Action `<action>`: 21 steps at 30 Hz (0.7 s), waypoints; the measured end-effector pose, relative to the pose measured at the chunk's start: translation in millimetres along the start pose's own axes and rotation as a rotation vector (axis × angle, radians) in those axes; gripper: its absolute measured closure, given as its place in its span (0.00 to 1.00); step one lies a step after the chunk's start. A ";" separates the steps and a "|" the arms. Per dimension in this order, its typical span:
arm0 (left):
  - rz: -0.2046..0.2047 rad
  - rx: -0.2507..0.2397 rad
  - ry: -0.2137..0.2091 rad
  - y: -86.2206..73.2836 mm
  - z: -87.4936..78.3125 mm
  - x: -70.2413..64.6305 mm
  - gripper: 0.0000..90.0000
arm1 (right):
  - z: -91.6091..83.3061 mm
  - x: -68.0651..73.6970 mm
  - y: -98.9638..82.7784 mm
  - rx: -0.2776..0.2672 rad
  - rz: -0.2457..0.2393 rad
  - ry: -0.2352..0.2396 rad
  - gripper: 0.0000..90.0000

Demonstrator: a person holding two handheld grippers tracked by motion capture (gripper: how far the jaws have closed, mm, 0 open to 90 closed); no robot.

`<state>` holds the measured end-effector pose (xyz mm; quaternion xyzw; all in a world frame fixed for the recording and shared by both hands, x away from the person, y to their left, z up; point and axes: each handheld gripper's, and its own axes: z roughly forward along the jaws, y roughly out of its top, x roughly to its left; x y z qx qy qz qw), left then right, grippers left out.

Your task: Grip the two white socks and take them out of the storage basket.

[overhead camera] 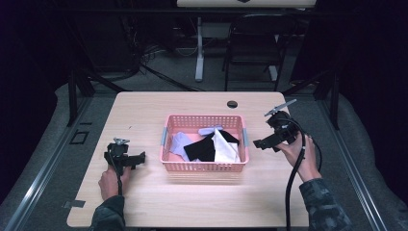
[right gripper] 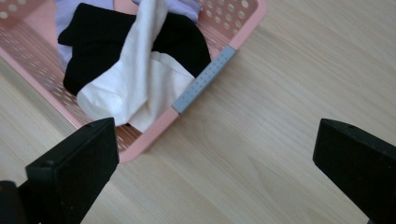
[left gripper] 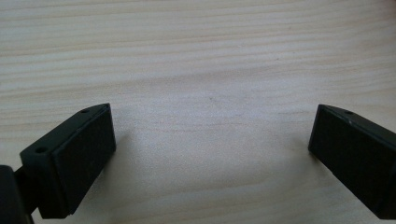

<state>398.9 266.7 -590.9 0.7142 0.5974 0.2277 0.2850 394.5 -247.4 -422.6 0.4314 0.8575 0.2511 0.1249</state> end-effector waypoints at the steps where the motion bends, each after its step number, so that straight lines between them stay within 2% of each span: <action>1: 0.000 0.000 0.000 0.0 0.0 0.0 0.01 | 0.5 1.3 3.5 0.000 -0.011 0.003 0.00; 7: 0.000 0.000 0.000 0.0 0.0 0.1 0.01 | 3.9 8.3 20.2 -0.010 -0.027 0.018 0.00; 10: -0.001 0.000 0.000 0.0 0.0 0.1 0.01 | 9.1 10.2 31.7 0.007 -0.050 0.035 0.00; 14: -0.001 0.000 0.000 0.0 0.1 0.1 0.01 | 16.4 12.9 40.4 0.006 -0.041 0.051 0.00; 21: -0.001 0.000 0.000 0.0 0.1 0.1 0.01 | 28.6 20.1 55.6 0.011 -0.058 0.080 0.00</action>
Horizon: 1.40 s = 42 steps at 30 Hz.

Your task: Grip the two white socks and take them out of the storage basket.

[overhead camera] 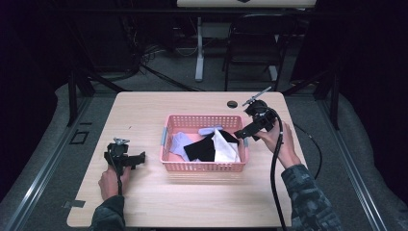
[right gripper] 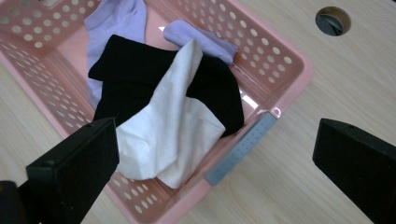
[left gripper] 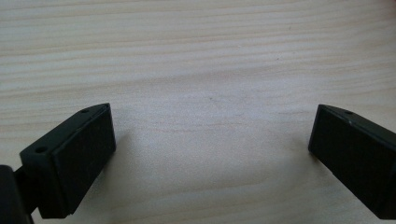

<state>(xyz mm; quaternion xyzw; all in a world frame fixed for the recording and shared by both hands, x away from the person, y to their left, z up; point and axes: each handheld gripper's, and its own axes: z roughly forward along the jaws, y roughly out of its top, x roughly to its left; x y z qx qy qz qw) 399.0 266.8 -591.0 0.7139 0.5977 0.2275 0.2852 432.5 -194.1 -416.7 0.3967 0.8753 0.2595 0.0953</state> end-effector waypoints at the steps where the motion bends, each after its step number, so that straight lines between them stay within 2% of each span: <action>1: 0.000 0.000 0.000 0.0 0.0 0.0 0.01 | 1.9 1.7 2.2 0.004 -0.008 -0.005 0.00; 12: 0.000 0.000 0.000 0.0 0.0 0.0 0.01 | 27.8 8.9 18.4 0.032 -0.020 0.028 0.03; 15: 0.001 0.000 0.000 0.0 0.0 0.0 0.01 | 32.2 9.7 21.0 0.050 -0.029 0.024 0.07; 17: 0.000 0.000 0.000 0.0 0.0 0.0 0.01 | 42.5 12.1 23.7 0.062 -0.013 0.028 0.12; 18: 0.000 0.000 0.000 0.0 0.0 0.0 0.01 | 45.1 11.8 25.4 0.089 -0.032 0.027 0.14; 21: 0.000 0.000 0.000 0.0 0.0 0.0 0.01 | 56.8 10.5 26.9 0.102 -0.009 0.045 0.18; 22: 0.000 0.000 0.000 0.0 0.0 0.0 0.01 | 59.9 9.2 27.8 0.124 -0.012 0.042 0.19; 26: 0.001 0.000 0.000 0.0 0.0 0.1 0.01 | 70.9 10.2 29.3 0.139 0.001 0.049 0.23; 31: 0.000 0.000 0.000 0.0 0.0 0.0 0.01 | 89.9 15.1 31.1 0.204 -0.009 0.050 0.37; 33: 0.001 0.000 0.000 0.0 0.0 0.1 0.01 | 97.6 17.0 30.1 0.207 0.007 0.049 0.42; 35: 0.001 0.000 0.000 0.0 0.0 0.1 0.01 | 101.9 16.6 31.0 0.255 -0.011 0.048 0.44; 37: 0.001 0.000 0.000 0.0 0.0 0.1 0.01 | 104.7 17.1 30.3 0.254 -0.003 0.056 0.45; 39: 0.001 0.000 0.000 0.0 0.0 0.1 0.01 | 110.7 16.8 28.3 0.266 0.018 0.077 0.52; 41: 0.001 0.000 0.000 0.0 0.0 0.1 0.01 | 114.5 16.4 25.7 0.277 0.025 0.065 0.57; 42: 0.000 0.000 0.000 0.0 0.0 0.1 0.01 | 115.2 15.4 25.2 0.290 0.023 0.074 0.61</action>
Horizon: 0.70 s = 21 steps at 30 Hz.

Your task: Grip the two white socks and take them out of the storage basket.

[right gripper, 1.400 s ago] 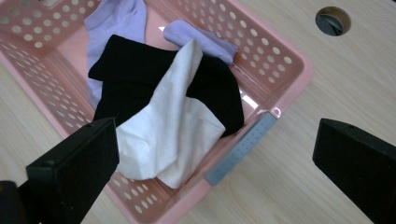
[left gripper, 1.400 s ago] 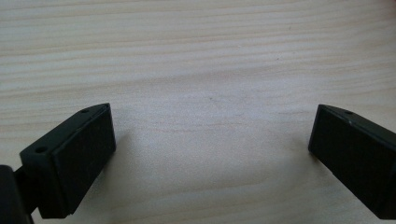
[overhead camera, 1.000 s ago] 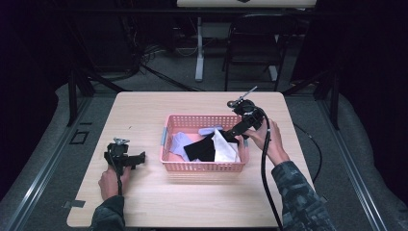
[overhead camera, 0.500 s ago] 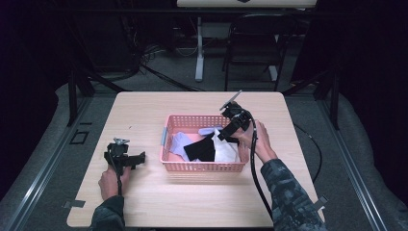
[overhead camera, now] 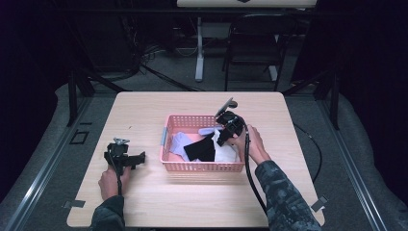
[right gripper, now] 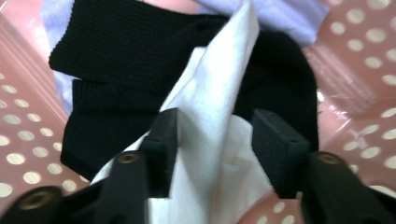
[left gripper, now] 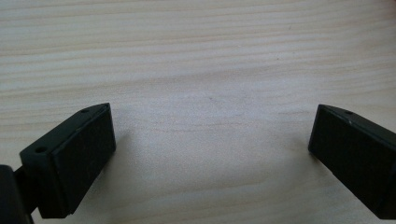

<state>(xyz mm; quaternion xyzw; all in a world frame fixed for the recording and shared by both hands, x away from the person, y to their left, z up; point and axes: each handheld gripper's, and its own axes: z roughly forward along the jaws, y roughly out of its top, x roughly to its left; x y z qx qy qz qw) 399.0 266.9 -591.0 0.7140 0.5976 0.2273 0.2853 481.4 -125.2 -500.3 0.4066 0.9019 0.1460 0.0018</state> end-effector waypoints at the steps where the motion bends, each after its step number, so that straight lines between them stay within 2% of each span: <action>1: 0.001 0.000 0.000 0.0 0.0 0.0 0.01 | 0.8 -0.3 -0.8 -0.002 0.002 0.009 0.64; 5: 0.001 0.000 0.000 0.0 0.0 0.0 0.01 | -1.8 2.3 -1.1 -0.005 -0.017 0.004 0.80; 10: 0.000 0.000 0.000 0.0 0.0 0.0 0.01 | -7.8 7.0 -0.9 -0.007 -0.028 0.000 0.91; 16: 0.000 0.000 0.000 0.0 0.0 0.0 0.01 | -16.2 10.5 -0.9 -0.024 -0.027 -0.002 0.94; 17: 0.000 0.000 0.000 0.0 0.0 0.0 0.01 | -17.1 12.0 -1.1 -0.050 -0.015 0.006 0.94; 21: 0.000 0.000 0.000 0.0 0.0 0.0 0.01 | -27.4 13.5 0.6 -0.056 -0.038 -0.004 0.94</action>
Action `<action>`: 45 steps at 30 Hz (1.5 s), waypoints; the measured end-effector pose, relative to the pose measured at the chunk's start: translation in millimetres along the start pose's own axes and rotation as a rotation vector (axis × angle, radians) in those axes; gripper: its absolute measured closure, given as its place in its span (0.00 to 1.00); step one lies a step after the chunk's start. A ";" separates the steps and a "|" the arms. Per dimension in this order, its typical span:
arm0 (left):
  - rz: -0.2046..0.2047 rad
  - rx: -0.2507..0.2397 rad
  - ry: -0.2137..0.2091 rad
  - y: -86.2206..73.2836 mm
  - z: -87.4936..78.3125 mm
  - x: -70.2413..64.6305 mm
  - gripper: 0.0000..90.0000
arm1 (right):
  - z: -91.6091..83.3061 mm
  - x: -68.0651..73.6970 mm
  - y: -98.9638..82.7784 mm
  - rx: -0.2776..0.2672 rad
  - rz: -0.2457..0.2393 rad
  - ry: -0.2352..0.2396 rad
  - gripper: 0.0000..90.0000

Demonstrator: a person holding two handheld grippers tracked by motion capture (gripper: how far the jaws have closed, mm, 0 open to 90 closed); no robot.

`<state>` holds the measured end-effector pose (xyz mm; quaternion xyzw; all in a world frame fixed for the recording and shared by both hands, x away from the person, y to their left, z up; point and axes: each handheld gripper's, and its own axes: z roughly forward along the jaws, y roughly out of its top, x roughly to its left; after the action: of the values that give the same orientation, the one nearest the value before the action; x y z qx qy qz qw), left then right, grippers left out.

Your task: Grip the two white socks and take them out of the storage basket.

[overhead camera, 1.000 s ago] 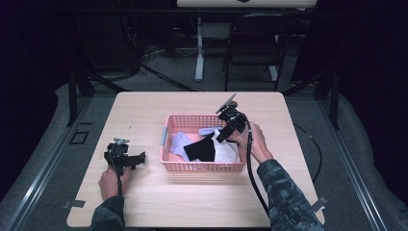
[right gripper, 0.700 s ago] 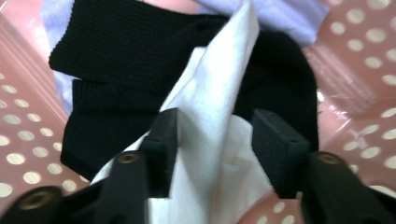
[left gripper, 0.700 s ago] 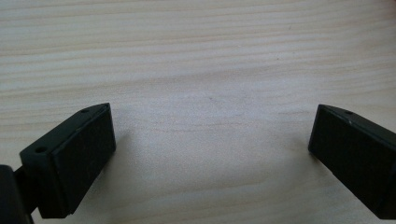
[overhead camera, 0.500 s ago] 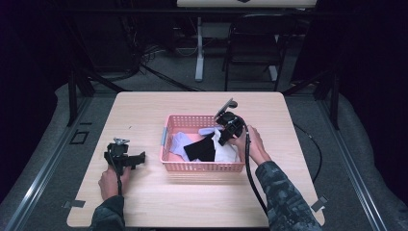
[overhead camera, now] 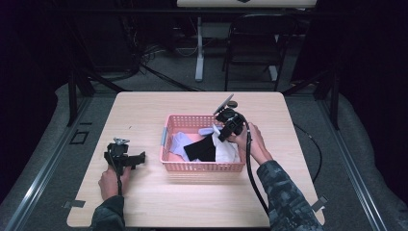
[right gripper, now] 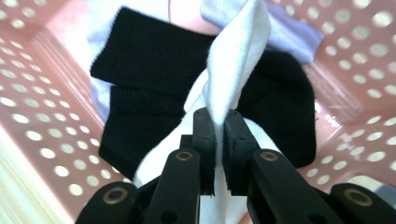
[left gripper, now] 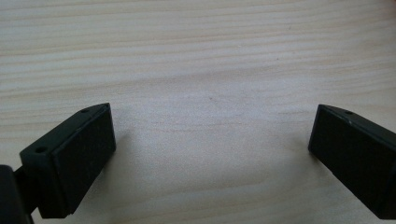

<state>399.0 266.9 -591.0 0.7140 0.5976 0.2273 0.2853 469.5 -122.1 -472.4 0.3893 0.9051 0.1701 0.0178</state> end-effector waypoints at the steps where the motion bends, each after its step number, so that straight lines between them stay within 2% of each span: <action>1: 0.000 0.000 0.000 0.0 0.0 0.0 0.01 | -1.9 0.7 0.4 -0.008 0.002 0.001 0.94; 6: 0.000 0.000 0.000 0.0 0.0 0.0 0.01 | -11.5 1.6 2.6 -0.029 0.002 -0.005 0.95; 21: 0.000 0.000 0.000 0.0 0.0 0.0 0.01 | -31.1 0.4 10.0 -0.033 0.006 -0.016 0.95; 36: 0.000 0.000 0.000 0.0 0.0 0.0 0.01 | -61.7 -4.5 6.4 -0.095 0.029 -0.017 0.95; 45: 0.000 0.000 0.000 0.0 0.0 0.0 0.01 | -80.2 -4.3 5.3 -0.118 0.019 -0.022 0.95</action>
<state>399.0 266.8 -591.0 0.7140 0.5976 0.2273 0.2852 462.9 -145.4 -395.5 0.3980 0.8894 0.2192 0.0492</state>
